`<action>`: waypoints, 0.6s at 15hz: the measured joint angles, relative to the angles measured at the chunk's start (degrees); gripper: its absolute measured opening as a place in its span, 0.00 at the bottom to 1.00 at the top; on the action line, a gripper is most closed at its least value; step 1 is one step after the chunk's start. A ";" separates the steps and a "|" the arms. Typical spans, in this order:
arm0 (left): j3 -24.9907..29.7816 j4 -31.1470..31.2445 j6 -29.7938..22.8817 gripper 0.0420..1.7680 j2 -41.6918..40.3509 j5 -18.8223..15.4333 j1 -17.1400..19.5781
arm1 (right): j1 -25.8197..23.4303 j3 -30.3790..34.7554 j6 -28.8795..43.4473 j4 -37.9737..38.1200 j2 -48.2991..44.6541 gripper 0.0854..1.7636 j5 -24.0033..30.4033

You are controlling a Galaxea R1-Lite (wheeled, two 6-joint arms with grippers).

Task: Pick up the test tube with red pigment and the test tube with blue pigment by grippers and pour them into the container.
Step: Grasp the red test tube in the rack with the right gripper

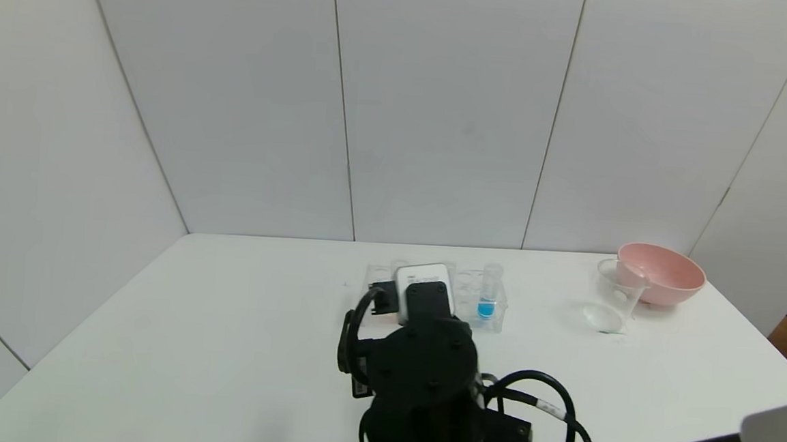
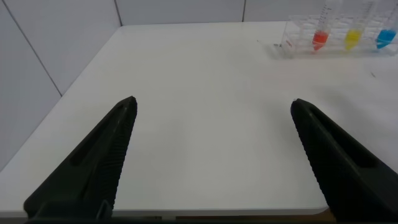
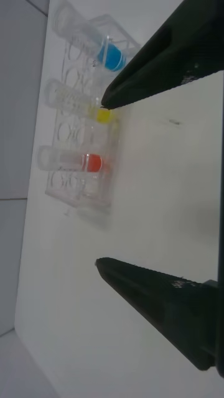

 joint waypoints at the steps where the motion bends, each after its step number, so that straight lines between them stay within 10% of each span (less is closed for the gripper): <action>1: 0.00 -0.02 0.02 1.00 0.00 0.00 0.00 | 0.28 -3.07 -0.09 2.00 1.57 0.97 -0.05; 9: 0.00 -0.02 0.02 1.00 0.00 0.00 0.00 | -2.93 -18.03 -0.26 10.97 9.79 0.97 -0.10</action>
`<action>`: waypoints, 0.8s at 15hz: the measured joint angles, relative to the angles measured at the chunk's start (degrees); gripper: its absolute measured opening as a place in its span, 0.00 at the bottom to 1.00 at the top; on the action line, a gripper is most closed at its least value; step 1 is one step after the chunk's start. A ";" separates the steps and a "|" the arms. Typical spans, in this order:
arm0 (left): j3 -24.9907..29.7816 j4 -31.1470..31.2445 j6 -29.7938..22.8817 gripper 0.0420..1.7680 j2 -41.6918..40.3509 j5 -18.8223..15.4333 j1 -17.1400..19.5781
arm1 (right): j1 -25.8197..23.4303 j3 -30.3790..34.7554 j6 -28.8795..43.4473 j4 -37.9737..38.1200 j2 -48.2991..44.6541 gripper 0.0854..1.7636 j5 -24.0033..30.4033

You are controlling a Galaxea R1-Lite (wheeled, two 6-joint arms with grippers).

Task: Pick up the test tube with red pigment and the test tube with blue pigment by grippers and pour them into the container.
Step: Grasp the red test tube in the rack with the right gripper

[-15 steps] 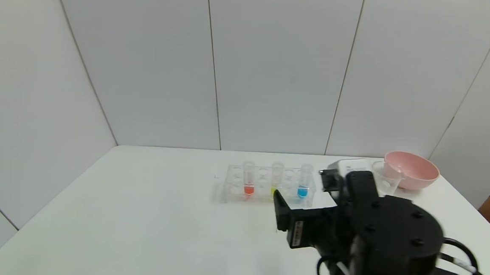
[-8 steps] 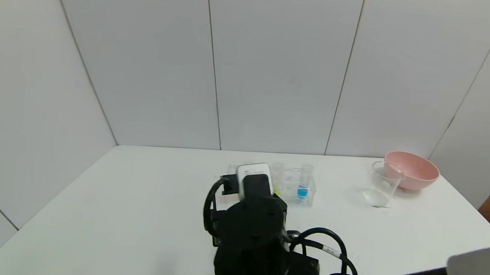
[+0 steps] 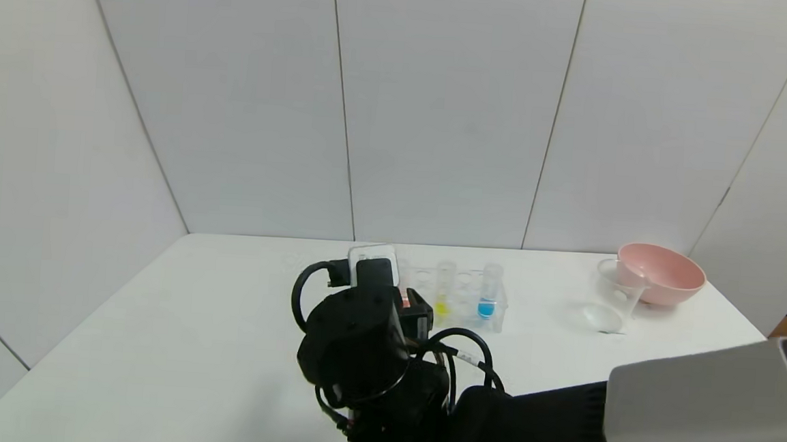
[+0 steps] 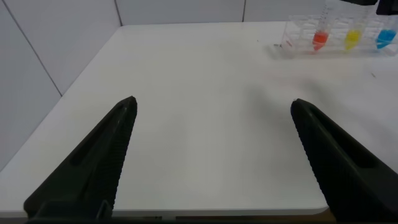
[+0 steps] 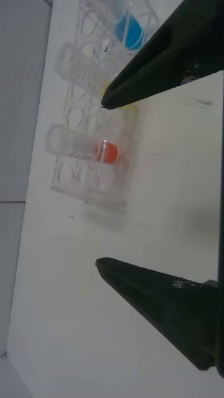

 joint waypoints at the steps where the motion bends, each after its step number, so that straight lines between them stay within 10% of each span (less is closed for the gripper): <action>1: 0.00 0.02 0.00 1.00 0.00 0.00 0.00 | -1.04 -1.49 -0.05 0.30 0.69 0.97 -0.01; 12: 0.00 0.02 0.00 1.00 0.00 0.00 0.00 | -6.45 -12.79 -0.98 2.27 10.07 0.97 0.00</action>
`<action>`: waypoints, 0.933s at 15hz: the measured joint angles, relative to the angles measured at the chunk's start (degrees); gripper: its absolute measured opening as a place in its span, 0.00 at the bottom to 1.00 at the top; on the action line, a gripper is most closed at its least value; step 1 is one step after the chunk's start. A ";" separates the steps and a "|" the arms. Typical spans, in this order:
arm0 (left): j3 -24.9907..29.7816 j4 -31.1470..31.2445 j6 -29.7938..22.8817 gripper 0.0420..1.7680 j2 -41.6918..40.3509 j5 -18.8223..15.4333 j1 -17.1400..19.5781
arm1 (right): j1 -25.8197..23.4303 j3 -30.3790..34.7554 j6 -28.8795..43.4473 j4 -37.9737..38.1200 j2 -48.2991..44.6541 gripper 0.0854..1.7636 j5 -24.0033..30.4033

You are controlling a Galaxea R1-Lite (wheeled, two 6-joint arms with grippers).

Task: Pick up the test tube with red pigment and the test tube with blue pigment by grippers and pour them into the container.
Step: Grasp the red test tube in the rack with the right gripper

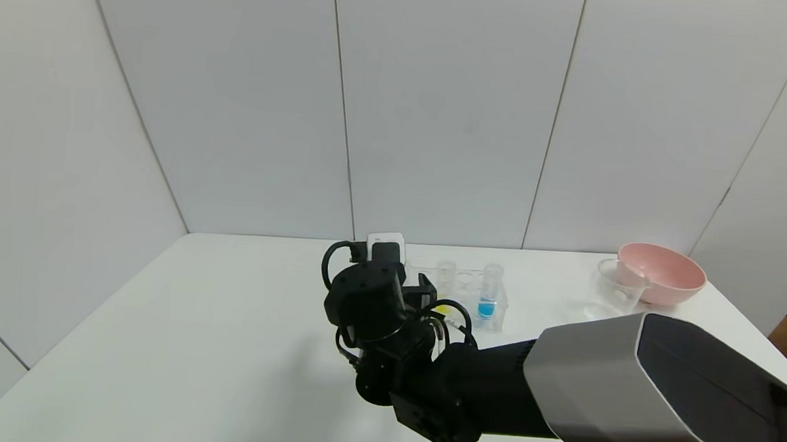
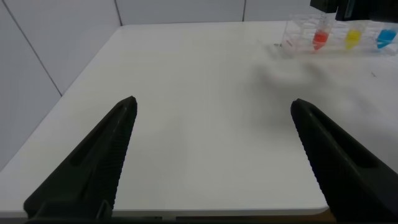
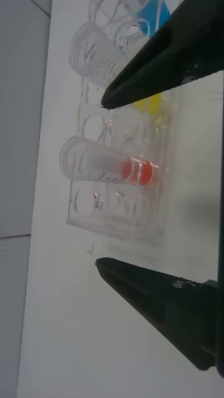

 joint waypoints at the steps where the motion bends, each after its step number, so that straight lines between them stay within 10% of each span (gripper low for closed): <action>1: 0.00 0.00 0.02 1.00 0.00 0.00 0.00 | -0.46 -0.80 -0.01 0.61 0.49 0.97 0.02; 14: 0.00 -0.02 0.00 1.00 0.00 0.00 0.00 | -3.69 -7.12 -0.96 1.54 5.05 0.97 2.82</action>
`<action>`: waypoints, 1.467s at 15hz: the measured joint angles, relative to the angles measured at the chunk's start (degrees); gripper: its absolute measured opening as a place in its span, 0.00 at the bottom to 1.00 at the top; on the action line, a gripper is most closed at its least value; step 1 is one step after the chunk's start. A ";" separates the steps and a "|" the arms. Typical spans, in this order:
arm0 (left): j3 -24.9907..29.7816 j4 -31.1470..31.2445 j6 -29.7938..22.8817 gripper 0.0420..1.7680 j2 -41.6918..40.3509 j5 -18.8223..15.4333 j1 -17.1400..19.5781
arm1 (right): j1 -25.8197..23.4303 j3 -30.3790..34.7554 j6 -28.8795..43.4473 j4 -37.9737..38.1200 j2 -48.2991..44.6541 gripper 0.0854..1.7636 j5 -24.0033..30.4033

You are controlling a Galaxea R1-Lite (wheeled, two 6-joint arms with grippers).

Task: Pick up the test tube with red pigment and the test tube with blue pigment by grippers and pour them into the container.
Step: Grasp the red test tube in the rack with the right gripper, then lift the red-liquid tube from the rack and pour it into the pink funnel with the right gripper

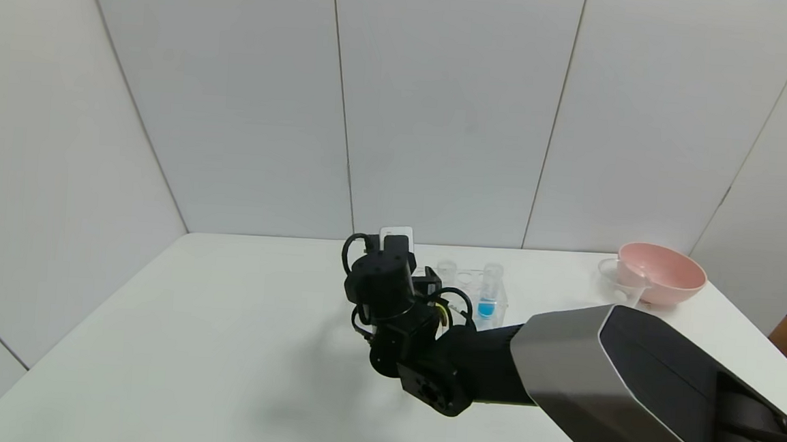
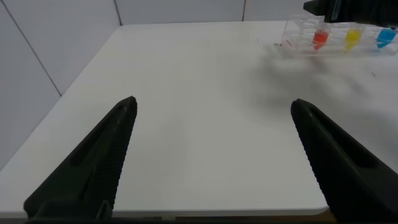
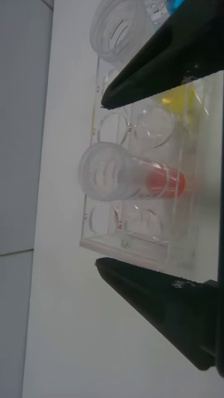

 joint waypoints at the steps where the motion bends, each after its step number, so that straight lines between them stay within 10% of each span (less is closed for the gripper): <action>1: 0.00 0.02 -0.02 1.00 0.00 0.00 0.00 | -0.05 -0.07 -0.02 -0.07 0.16 0.97 -0.02; 4: 0.00 0.00 -0.02 1.00 0.00 0.00 0.00 | 0.00 -0.20 -0.02 0.11 0.38 0.94 -0.06; 12: 0.00 0.05 0.00 1.00 0.00 0.00 0.00 | -0.07 -0.22 -0.17 0.46 0.00 0.24 -0.04; 22: 0.00 0.00 -0.02 1.00 0.00 0.00 0.00 | 0.00 -0.07 -0.20 0.00 -0.95 0.24 -0.06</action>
